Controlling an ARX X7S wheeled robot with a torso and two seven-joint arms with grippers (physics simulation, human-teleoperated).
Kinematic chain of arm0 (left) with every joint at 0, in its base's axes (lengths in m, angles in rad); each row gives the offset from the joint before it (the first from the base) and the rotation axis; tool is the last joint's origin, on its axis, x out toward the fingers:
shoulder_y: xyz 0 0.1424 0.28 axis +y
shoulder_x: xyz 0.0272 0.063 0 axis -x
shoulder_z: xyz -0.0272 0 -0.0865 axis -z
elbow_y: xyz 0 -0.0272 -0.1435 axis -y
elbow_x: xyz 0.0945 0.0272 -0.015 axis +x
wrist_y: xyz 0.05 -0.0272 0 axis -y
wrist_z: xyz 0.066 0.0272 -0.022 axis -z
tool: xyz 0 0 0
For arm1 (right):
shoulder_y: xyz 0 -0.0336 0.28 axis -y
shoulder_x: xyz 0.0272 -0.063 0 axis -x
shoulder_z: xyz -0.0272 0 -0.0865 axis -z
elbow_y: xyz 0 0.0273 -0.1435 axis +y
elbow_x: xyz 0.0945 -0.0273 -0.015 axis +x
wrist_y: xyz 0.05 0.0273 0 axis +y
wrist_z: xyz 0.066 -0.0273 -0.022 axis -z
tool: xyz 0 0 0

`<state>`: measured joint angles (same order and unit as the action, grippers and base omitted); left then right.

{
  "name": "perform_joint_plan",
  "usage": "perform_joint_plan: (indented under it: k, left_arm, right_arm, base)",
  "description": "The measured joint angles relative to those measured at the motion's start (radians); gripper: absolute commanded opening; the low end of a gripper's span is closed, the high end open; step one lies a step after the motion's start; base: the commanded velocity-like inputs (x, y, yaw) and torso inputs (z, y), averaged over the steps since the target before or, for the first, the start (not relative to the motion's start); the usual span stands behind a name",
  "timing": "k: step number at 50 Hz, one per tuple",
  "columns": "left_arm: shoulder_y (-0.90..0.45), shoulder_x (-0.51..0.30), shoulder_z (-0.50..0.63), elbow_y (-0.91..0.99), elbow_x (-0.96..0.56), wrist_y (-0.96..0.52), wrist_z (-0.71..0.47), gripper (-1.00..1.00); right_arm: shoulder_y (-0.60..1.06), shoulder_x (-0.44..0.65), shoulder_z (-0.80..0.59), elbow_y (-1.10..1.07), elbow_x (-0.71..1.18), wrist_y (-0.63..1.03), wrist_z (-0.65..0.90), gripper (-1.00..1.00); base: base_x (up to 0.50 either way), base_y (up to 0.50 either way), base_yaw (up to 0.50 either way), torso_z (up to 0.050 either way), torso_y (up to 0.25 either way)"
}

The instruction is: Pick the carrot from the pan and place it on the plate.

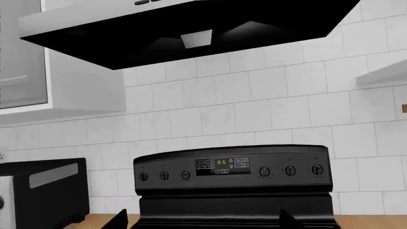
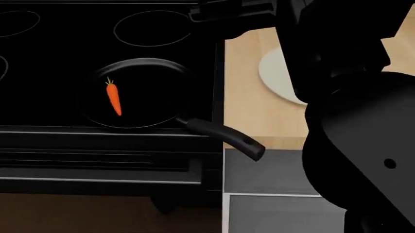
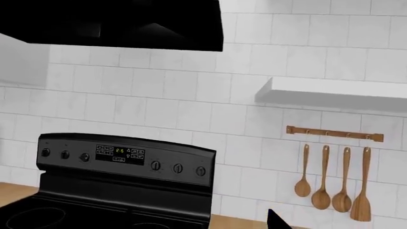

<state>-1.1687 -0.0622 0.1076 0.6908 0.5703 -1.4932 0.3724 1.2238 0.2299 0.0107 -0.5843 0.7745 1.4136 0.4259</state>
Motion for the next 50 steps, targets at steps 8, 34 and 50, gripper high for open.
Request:
perform_joint_plan:
  k: [8,34,50]
  left_arm:
    - [0.013,-0.003,-0.015,-0.008,-0.016,0.016,-0.012,1.0]
    - [0.035,0.003,-0.032,-0.043,-0.073,0.064,-0.06,1.0]
    - [0.046,0.004,-0.031,-0.056,-0.104,0.078,-0.088,1.0]
  right_arm:
    - [0.0,-0.008,0.0,0.018,0.008,-0.017,0.001,1.0]
    - [-0.023,0.003,-0.029,0.062,0.011,-0.084,-0.009,1.0]
    - [-0.042,0.01,-0.03,0.08,0.023,-0.106,-0.012,1.0]
  base:
    - [0.09,0.0,0.0,0.0,0.0]
    - [0.2,0.0,0.0,0.0,0.0]
    - [0.25,0.0,0.0,0.0,0.0]
